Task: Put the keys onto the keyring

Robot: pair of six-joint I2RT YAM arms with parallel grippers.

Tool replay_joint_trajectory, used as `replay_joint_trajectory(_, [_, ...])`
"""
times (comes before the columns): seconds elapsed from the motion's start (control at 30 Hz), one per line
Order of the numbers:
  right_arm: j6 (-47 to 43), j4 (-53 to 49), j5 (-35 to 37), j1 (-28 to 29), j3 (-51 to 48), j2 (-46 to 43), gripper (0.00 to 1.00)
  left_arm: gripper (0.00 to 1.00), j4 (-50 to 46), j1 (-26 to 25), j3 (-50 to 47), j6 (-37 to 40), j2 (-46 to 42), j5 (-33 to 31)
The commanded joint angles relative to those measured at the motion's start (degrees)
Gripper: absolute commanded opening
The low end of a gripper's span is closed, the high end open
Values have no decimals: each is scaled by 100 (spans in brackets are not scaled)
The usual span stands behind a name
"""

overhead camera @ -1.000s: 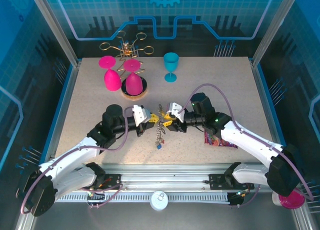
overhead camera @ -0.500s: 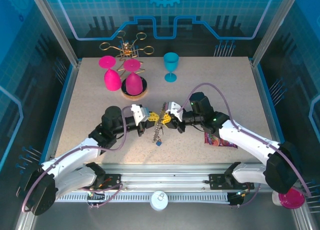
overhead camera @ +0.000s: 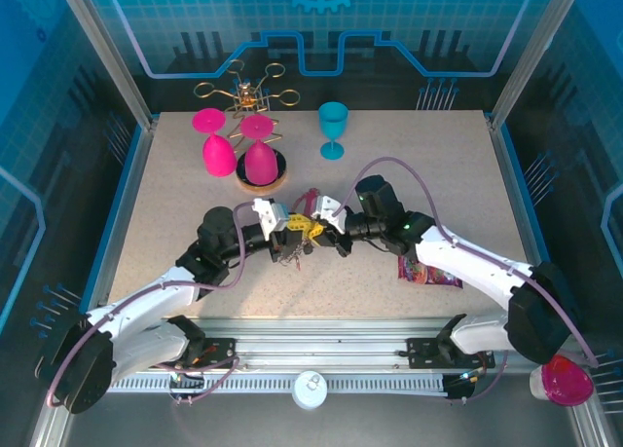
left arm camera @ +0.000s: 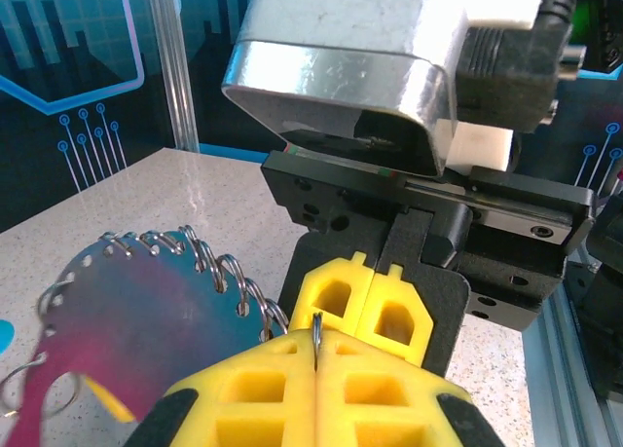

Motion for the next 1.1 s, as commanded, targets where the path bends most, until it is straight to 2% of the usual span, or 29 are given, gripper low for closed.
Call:
replay_joint_trajectory(0.0, [-128,-296,323,15,88,-261,0,0,266,11,25,132,-174,11])
replay_joint_trajectory(0.4, [-288,-1094,788,-112,377,-767,0,0,-733,13,112,788,-304,-20])
replay_joint_trajectory(0.8, [-439,-1450,1123,26,802,-605,0,0,-1532,14,377,1237,-61,-100])
replay_joint_trajectory(0.83, [-475,-1502,1171,42,848,-579,0,8,-1527,14,360,1229,-50,-128])
replay_joint_trajectory(0.9, [-625,-1735,1346,57,1006,-488,0,36,-1393,21,253,1189,-95,-183])
replay_joint_trajectory(0.93, [-712,-1852,1426,70,1091,-438,0,46,-1303,37,183,1124,-138,-242])
replay_joint_trajectory(1.07, [-1076,-2338,1876,132,1425,-179,0,74,-355,115,-552,295,-631,-822])
